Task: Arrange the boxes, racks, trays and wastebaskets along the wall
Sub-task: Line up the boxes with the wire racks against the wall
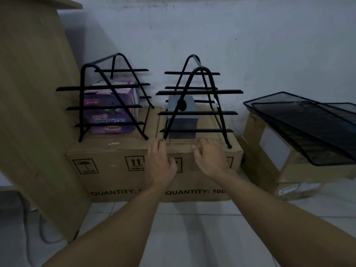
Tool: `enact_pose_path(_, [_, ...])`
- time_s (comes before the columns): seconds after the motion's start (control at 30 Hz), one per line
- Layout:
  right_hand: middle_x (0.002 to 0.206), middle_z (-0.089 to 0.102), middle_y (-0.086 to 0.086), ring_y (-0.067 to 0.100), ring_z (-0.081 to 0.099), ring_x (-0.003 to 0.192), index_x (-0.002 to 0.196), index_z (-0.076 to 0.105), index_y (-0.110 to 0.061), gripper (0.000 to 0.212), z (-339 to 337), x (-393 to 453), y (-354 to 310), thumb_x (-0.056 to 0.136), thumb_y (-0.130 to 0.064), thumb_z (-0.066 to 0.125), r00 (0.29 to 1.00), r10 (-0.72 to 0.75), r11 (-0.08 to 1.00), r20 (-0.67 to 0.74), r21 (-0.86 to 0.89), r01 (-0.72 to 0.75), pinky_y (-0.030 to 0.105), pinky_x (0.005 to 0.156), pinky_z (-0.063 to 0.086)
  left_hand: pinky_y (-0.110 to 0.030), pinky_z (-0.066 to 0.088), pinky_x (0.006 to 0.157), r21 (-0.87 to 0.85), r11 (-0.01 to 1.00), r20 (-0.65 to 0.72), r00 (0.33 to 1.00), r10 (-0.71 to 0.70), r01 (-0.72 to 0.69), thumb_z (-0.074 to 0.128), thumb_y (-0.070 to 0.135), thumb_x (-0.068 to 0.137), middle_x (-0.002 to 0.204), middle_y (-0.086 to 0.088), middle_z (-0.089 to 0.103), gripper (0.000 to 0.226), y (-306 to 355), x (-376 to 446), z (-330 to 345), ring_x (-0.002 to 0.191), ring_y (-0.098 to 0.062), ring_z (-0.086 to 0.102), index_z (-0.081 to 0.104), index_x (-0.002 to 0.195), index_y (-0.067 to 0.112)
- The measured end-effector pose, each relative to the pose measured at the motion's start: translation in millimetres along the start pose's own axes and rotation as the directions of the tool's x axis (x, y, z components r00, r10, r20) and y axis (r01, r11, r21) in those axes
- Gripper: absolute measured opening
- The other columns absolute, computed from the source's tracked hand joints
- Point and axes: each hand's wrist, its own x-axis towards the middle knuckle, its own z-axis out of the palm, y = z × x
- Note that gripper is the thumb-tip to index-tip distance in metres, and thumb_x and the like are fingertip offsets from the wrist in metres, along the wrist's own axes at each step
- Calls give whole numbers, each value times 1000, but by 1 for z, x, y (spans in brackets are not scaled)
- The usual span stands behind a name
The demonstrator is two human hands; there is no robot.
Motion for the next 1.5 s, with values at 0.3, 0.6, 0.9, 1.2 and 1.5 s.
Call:
enact_pose_path(0.3, [66, 56, -1, 16, 51, 59, 73, 54, -16, 29, -71, -38, 29, 98, -28, 46, 985, -41, 996, -169, -88, 27, 31, 52, 33, -35, 48, 83, -113, 975, -17, 981, 192, -192, 53, 4, 76, 111, 0, 51, 33, 70, 2, -4, 103, -18, 48, 56, 107, 15])
enact_pose_path(0.6, [60, 48, 0, 26, 52, 55, 70, 40, -20, 29, -111, -98, 97, 97, -30, 45, 1000, 5, 969, 15, -247, -2, 41, 52, 46, -29, 45, 79, -205, 945, 93, 956, 279, -256, 51, 11, 83, 106, 4, 50, 23, 144, -23, 26, 101, -14, 47, 54, 104, 20])
enact_pose_path(0.9, [85, 68, 8, 29, 62, 77, 98, 60, -14, 26, -155, -131, 183, 97, -36, 45, 958, 96, 937, 270, -350, 5, 35, 63, 48, -31, 42, 77, -257, 914, 232, 899, 372, -313, 47, 10, 88, 109, -2, 52, 21, 214, -66, 87, 102, -18, 49, 54, 107, 14])
enact_pose_path(1.2, [105, 65, 15, 30, 59, 93, 118, 51, -11, 34, -179, -158, 258, 97, -37, 49, 940, 147, 971, 307, -224, -79, 32, 70, 43, -28, 39, 78, -191, 952, 257, 924, 283, -238, 51, 9, 86, 112, -5, 51, 25, 261, -84, 130, 105, -21, 49, 55, 110, 11])
enact_pose_path(1.5, [106, 63, 15, 34, 62, 95, 128, 43, -11, 40, -119, -103, 178, 98, -36, 48, 959, -88, 994, 270, 88, 66, 38, 73, 49, -37, 41, 88, 42, 994, 96, 989, -109, 106, 52, 13, 86, 115, -12, 53, 22, 181, -45, 70, 110, -28, 49, 55, 108, 8])
